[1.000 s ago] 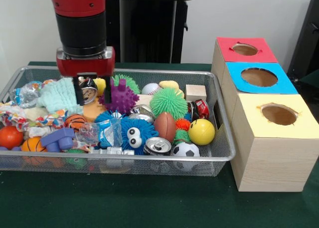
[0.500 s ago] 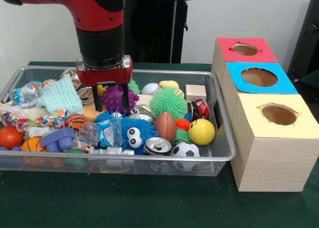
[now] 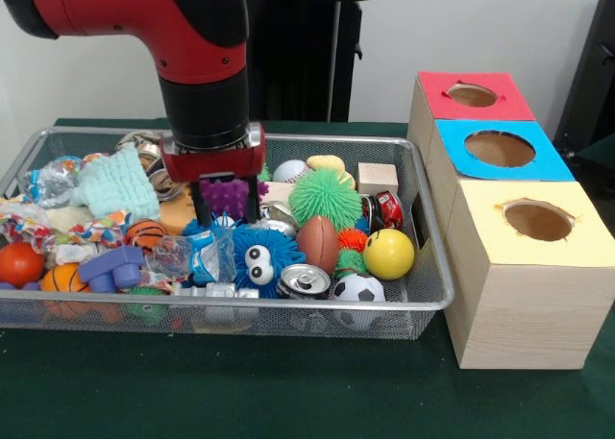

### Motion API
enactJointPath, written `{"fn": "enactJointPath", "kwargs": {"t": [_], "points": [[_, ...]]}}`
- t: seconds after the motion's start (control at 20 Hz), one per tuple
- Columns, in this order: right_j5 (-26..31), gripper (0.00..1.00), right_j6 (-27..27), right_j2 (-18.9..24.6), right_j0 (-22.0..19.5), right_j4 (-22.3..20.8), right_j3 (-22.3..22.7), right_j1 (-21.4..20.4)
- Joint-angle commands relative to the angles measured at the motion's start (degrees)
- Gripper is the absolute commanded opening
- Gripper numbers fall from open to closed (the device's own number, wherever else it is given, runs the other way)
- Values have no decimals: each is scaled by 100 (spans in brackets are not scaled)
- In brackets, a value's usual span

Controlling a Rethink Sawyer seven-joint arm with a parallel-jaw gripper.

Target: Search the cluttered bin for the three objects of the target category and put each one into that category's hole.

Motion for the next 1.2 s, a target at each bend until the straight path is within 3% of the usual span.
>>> {"fn": "enactJointPath", "kwargs": {"t": [0.05, 1.2], "points": [[-423, 100, -222, 301, -10, -174, -478, 201], [-733, 100, -74, 402, 50, -35, -849, 416]]}}
